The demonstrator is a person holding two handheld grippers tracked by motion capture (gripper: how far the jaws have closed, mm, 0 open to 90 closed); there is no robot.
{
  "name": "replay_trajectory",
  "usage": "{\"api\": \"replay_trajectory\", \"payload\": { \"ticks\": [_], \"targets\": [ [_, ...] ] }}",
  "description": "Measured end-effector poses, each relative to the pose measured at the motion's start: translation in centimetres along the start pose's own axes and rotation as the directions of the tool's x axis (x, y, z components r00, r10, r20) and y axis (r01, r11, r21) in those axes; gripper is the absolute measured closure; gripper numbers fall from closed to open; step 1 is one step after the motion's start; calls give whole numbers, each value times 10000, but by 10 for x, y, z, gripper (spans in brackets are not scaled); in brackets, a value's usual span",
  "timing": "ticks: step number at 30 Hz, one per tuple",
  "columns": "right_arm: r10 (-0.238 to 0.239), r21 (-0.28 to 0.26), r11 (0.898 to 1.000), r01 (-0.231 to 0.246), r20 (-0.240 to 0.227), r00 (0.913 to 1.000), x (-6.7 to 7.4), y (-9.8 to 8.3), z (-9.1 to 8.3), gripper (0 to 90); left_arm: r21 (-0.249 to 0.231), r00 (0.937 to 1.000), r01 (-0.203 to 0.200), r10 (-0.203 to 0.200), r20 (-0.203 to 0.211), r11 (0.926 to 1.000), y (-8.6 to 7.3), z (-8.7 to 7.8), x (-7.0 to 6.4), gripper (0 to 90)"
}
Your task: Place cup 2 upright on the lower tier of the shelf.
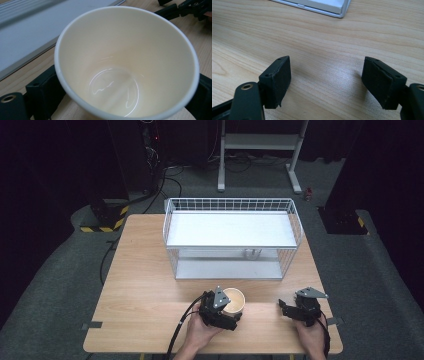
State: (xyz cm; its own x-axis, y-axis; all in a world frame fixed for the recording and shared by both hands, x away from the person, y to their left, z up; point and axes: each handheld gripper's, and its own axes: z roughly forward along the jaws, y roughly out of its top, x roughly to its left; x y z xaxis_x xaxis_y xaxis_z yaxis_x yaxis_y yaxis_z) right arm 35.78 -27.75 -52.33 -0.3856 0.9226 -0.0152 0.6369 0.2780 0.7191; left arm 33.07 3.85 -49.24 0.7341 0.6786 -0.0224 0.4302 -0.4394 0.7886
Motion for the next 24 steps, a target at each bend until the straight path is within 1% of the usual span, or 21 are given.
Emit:
{"api": "replay_trajectory", "payload": {
  "ticks": [2,4,5,12,16,24],
  "targets": [
    [10,8,10000,-10,-7,10000,0,0,0,238,-74,10000,63,-63,-11,10000,1,2,-1,65],
    [11,9,10000,-11,-5,10000,0,0,0,238,-76,10000,32,-32,-18,10000,2,2,-1,81],
    [2,-1,10000,-2,0,10000,0,0,0,238,-99,9999,-14,12,-116,9999,3,3,-2,84],
    [0,0,10000,0,1,10000,0,0,0,238,-73,9997,-162,161,-167,9998,3,3,-2,90],
    [-1,1,10000,1,-1,10000,0,0,0,238,-75,9992,-275,272,-292,9996,4,2,-3,91],
    [10,8,10000,-10,-6,10000,0,0,0,238,-136,9987,-198,192,-471,9997,6,0,-1,93]
  ]
}}
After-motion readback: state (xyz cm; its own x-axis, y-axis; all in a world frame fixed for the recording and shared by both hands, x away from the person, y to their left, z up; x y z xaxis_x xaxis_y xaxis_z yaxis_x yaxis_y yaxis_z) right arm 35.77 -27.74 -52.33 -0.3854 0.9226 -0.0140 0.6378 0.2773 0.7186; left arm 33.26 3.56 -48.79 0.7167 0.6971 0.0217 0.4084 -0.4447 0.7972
